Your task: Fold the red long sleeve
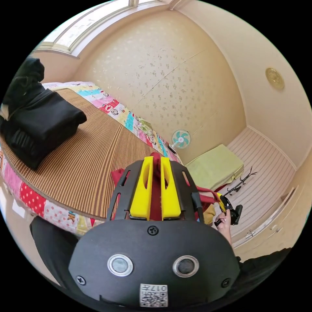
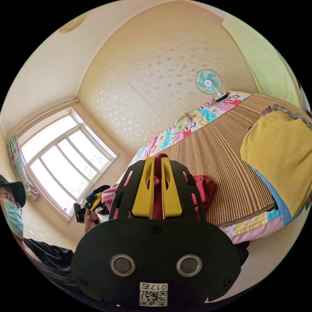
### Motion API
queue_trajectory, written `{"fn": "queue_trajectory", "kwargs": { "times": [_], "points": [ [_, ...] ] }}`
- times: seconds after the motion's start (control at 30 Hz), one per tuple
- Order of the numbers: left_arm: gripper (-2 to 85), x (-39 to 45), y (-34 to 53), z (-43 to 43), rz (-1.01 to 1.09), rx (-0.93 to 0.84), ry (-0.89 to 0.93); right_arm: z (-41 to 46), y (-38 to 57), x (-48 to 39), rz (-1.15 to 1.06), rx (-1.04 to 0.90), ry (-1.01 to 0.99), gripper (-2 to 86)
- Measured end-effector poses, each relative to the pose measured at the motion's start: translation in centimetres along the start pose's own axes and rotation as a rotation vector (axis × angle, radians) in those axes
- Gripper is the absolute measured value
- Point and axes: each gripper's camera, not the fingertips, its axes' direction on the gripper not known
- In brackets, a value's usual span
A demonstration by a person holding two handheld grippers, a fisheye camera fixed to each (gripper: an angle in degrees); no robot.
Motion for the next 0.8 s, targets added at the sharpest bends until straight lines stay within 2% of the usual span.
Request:
{"fn": "queue_trajectory", "kwargs": {
  "times": [0.13, 0.2, 0.3, 0.4, 0.43, 0.5, 0.57, 0.6, 0.67, 0.73, 0.8],
  "points": [
    [9.1, -0.4, -3.2, 7.2, -0.017, -0.049, -0.150, 8.3, -2.3, -0.9, 0.021, -0.067, 0.080, 7.2],
    [10.0, -0.4, -1.1, 8.5, 0.000, -0.079, -0.146, 9.8, -0.2, -2.0, -0.004, -0.073, 0.138, 7.0],
    [10.0, -0.3, 4.0, 10.7, 0.096, -0.145, -0.242, 12.5, 5.6, -2.2, -0.093, -0.104, 0.289, 4.6],
    [10.4, -2.0, 8.0, 13.4, 0.138, -0.293, -0.437, 17.4, 11.4, 1.1, -0.120, -0.353, 0.517, 2.1],
    [11.3, -3.0, 8.8, 13.1, 0.125, -0.299, -0.453, 18.7, 13.6, 2.5, -0.132, -0.433, 0.591, 1.5],
    [12.6, -4.4, 9.4, 10.9, 0.074, -0.245, -0.406, 17.0, 15.5, 2.6, -0.163, -0.315, 0.578, 0.9],
    [12.5, -5.9, 9.7, 8.0, -0.006, -0.176, -0.358, 15.3, 16.0, 2.8, -0.053, -0.251, 0.767, 0.6],
    [12.4, -7.1, 10.1, 6.2, -0.079, -0.129, -0.334, 14.5, 16.1, 2.6, -0.040, -0.208, 0.771, 0.6],
    [12.6, -8.8, 10.5, 4.2, -0.184, -0.081, -0.282, 11.0, 16.7, 1.0, -0.030, -0.020, 0.568, 0.5],
    [13.9, -10.6, 10.6, 3.2, -0.281, -0.086, -0.224, 9.9, 17.0, -0.9, -0.076, 0.061, 0.411, 0.4],
    [14.5, -11.3, 10.7, 3.3, -0.328, -0.106, -0.200, 10.4, 17.2, -3.3, -0.153, 0.099, 0.369, 0.4]
  ]
}}
